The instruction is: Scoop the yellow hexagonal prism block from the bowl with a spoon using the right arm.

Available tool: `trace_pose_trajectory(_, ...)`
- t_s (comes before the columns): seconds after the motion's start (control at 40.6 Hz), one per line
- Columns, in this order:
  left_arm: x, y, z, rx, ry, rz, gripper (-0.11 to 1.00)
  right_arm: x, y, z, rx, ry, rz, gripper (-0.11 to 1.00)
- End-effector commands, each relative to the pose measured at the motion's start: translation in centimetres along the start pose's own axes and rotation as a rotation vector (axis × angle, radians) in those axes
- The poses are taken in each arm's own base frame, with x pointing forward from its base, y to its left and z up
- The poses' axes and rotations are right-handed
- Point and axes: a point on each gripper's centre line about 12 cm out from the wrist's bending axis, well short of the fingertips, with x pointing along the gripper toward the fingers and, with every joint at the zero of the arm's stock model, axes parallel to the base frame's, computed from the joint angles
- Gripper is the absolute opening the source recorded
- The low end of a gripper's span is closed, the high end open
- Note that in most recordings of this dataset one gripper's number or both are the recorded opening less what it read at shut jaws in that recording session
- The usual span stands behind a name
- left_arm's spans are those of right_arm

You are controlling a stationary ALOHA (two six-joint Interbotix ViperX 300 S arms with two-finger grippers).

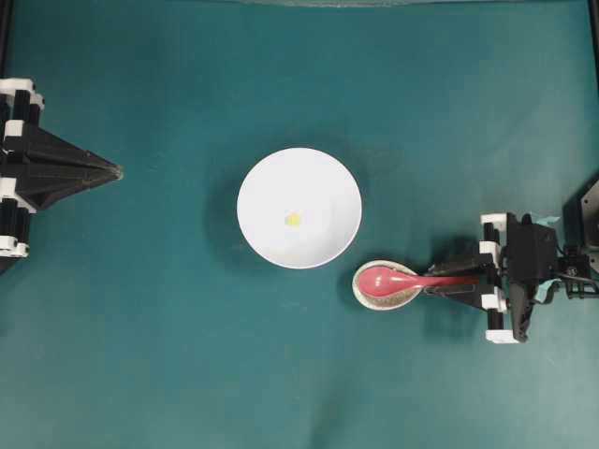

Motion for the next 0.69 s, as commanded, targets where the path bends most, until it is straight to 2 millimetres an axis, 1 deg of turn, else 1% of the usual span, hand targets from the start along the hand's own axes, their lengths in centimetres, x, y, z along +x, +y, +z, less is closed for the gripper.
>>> trace_pose_trajectory(0.0,0.29,-0.02,1.04,0.006,-0.029,-0.002,0.0,0.07,0.13,0.35,0.004,-0.016,0.004,0.27)
trace_pose_trajectory(0.197,0.29,-0.02,1.04,0.006,-0.029,-0.002,0.0,0.1,0.17,0.33,0.006,-0.013,0.006,0.25)
trace_pose_trajectory(0.345,0.29,-0.02,1.04,0.006,-0.029,-0.002,0.0,0.2,0.27,0.39,0.008,-0.014,0.007,0.27)
trace_pose_trajectory(0.419,0.29,-0.02,1.04,0.006,-0.029,-0.002,0.0,0.2,0.25,0.41,0.009,-0.015,0.006,0.32)
trace_pose_trajectory(0.542,0.29,-0.02,1.04,0.006,-0.029,-0.002,0.0,0.23,0.29,0.45,0.009,-0.016,0.006,0.45)
trace_pose_trajectory(0.616,0.29,-0.02,1.04,0.006,-0.029,-0.002,0.0,0.23,0.29,0.43,0.009,-0.015,0.006,0.5)
trace_pose_trajectory(0.666,0.29,-0.02,1.04,0.006,-0.029,-0.002,0.0,0.2,0.27,0.45,0.008,-0.018,0.007,0.5)
